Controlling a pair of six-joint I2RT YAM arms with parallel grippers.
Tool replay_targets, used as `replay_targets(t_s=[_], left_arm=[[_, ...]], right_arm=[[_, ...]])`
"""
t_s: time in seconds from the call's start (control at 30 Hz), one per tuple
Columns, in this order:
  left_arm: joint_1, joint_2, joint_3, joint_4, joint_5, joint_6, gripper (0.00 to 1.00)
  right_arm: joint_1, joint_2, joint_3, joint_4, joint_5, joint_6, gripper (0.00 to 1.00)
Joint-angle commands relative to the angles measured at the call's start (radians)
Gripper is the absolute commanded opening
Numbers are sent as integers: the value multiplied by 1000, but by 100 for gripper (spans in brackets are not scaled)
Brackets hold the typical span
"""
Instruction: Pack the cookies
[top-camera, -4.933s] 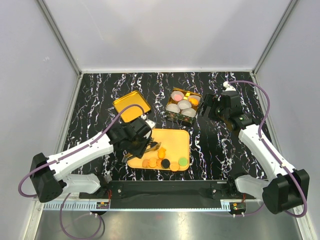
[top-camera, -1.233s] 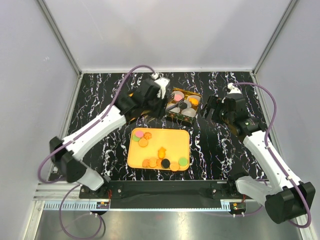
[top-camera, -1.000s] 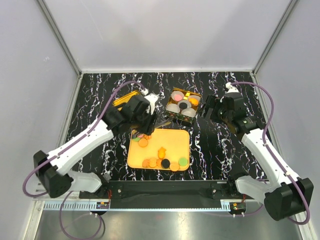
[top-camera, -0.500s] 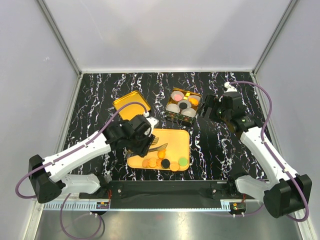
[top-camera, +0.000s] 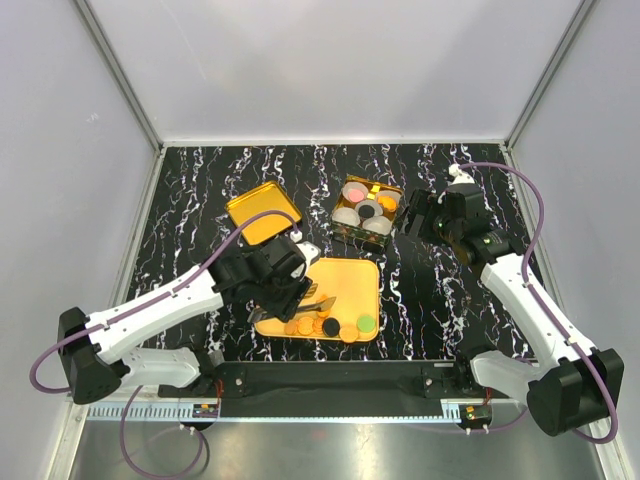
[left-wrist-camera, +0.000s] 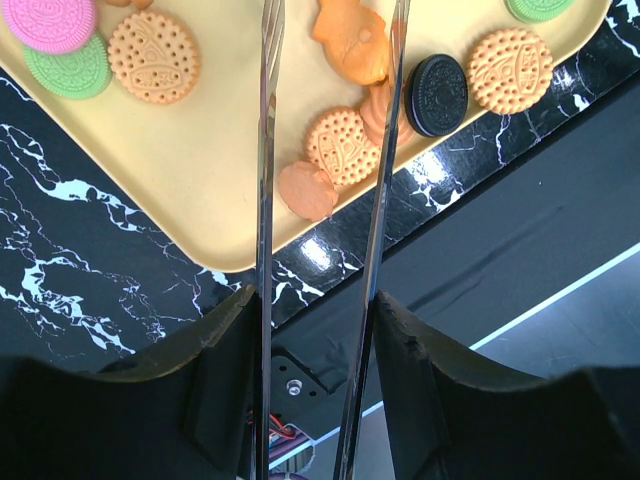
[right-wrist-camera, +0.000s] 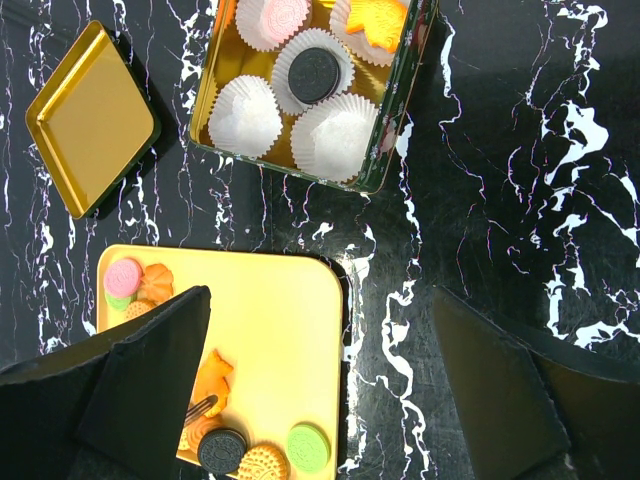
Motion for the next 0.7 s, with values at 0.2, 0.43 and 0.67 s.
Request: replay_targets(t_s=[0.2, 0.43, 0.67], left_arm=[[-17, 15, 13, 15, 20, -2, 52], [-31, 32, 14, 26, 33, -5, 52], [-41, 49, 14, 10, 2, -19, 52]], right_arm=[[4, -15, 11, 24, -1, 1, 100], [6, -15, 13, 25, 2, -2, 100], [6, -18, 10, 27, 4, -2, 100]])
